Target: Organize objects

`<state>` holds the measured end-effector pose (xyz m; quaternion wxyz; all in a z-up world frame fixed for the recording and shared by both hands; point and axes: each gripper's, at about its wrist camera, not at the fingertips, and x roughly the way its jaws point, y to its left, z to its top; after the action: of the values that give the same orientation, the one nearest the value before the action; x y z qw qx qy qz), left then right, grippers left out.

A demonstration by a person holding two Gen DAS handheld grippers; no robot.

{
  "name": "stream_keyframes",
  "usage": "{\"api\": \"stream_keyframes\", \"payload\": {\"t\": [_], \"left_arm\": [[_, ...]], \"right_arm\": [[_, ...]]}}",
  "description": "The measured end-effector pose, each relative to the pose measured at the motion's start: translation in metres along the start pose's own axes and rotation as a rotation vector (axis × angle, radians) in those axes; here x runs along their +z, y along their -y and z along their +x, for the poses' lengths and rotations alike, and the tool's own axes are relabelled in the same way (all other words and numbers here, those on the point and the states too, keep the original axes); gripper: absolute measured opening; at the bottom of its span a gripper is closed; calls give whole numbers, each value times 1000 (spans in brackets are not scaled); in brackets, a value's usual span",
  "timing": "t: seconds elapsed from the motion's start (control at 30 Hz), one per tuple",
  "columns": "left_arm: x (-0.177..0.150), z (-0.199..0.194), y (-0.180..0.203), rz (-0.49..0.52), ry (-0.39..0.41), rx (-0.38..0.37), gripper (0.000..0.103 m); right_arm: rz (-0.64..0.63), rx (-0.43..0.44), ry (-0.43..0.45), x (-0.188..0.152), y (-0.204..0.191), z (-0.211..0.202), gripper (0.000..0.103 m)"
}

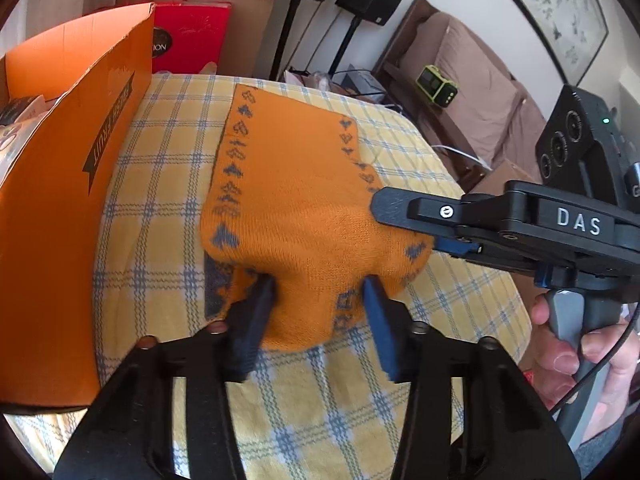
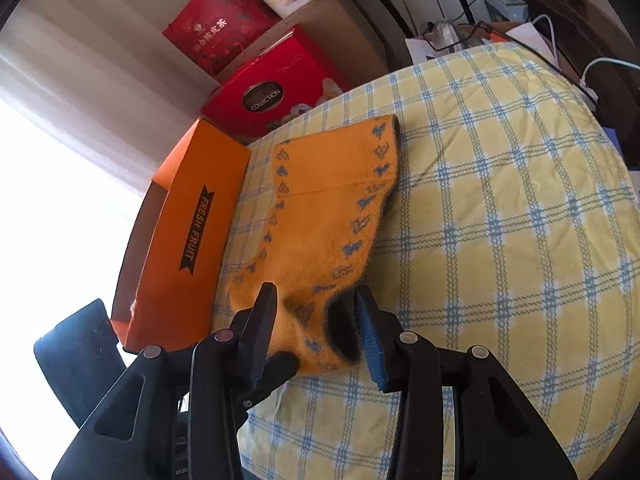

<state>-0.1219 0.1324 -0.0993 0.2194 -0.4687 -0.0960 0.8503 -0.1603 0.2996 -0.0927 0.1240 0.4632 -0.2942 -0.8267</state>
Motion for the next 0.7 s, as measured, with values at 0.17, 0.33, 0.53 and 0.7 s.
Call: {"api": "stream_keyframes", "payload": {"t": [0.17, 0.33, 0.53, 0.7], "left_arm": [[0, -3, -4, -14, 17, -6, 12], [5, -20, 5, 18, 57, -42, 9], [22, -67, 23, 71, 129, -92, 6], [46, -103, 20, 61, 144, -162, 5]], "right_arm": [[53, 74, -1, 3, 6, 9, 12], [6, 85, 49, 5, -12, -8, 9], [-88, 82, 120, 18, -52, -47, 8], [-162, 80, 164, 31, -90, -76, 8]]}}
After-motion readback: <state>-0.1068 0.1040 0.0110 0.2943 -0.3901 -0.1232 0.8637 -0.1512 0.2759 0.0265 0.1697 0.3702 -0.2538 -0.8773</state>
